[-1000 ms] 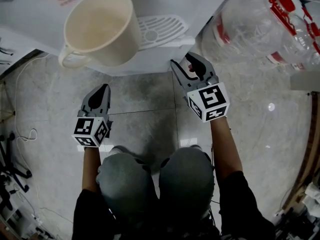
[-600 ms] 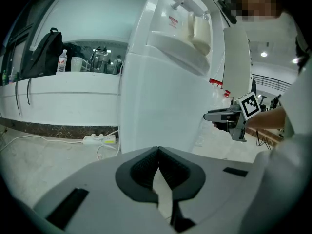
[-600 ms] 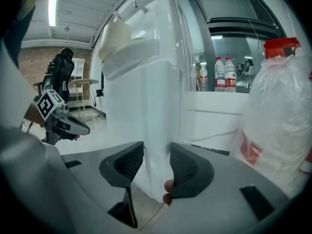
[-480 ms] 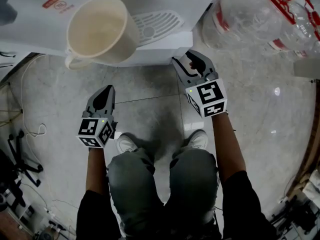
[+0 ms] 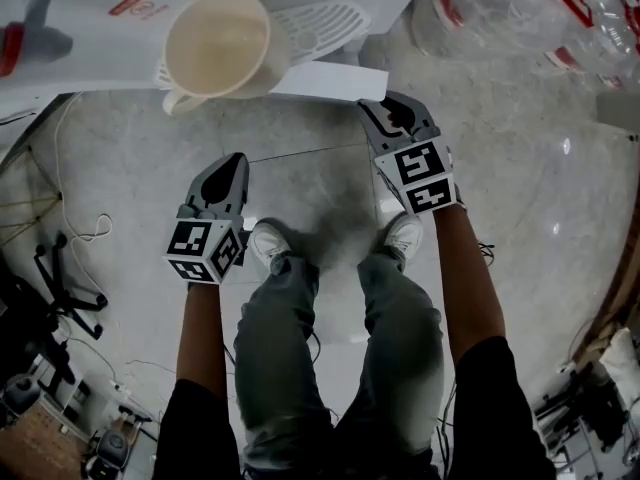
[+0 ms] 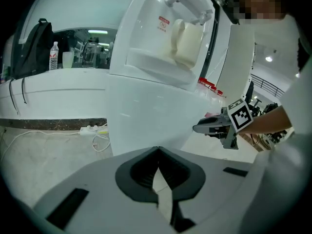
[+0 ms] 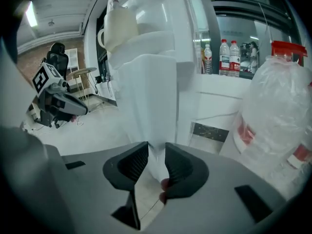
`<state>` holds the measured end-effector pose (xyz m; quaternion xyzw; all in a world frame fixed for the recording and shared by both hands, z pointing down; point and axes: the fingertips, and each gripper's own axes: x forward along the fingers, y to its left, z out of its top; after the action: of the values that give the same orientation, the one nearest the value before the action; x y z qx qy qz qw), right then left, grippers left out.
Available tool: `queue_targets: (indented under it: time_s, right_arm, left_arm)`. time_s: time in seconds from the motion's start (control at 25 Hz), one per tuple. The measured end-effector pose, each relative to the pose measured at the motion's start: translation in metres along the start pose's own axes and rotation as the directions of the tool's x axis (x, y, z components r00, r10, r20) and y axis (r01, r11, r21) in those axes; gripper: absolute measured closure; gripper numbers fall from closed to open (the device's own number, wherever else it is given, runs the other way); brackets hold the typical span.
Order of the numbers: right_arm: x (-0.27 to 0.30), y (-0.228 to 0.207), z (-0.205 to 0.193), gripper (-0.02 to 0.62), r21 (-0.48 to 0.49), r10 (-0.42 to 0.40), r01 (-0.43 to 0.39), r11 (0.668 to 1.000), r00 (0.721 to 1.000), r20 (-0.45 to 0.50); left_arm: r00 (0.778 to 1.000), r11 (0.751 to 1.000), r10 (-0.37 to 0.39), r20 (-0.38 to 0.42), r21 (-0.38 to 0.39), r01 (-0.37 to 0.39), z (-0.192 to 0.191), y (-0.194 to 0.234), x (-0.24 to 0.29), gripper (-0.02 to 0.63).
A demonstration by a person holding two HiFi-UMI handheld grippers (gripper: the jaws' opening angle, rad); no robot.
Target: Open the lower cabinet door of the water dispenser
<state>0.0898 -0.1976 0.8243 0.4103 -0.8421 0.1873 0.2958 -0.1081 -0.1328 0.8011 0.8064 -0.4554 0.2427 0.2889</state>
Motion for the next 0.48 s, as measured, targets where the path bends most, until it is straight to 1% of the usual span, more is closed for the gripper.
queue_targets:
  time_s: [0.16, 0.24, 0.4, 0.48]
  right_arm:
    - [-0.009, 0.015, -0.009, 0.483, -0.047, 0.045, -0.048, 0.998, 0.996, -0.072]
    - [-0.014, 0.024, -0.013, 0.485, -0.049, 0.065, -0.07, 0.996, 0.992, -0.109]
    - [-0.021, 0.04, -0.02, 0.488, -0.043, 0.107, -0.115, 0.992, 0.983, -0.151]
    - [-0.025, 0.047, -0.024, 0.489, -0.053, 0.129, -0.14, 0.989, 0.977, -0.17]
  left_arm:
    - [0.999, 1.0, -0.018, -0.034, -0.016, 0.017, -0.001, -0.015, -0.014, 0.595]
    - [0.999, 0.999, -0.015, -0.052, -0.029, 0.014, -0.005, -0.021, -0.027, 0.595]
    - [0.998, 0.998, 0.023, -0.061, -0.054, -0.027, -0.008, -0.027, -0.049, 0.595]
    - [0.998, 0.995, 0.047, -0.053, -0.083, -0.051, -0.009, -0.029, -0.057, 0.595]
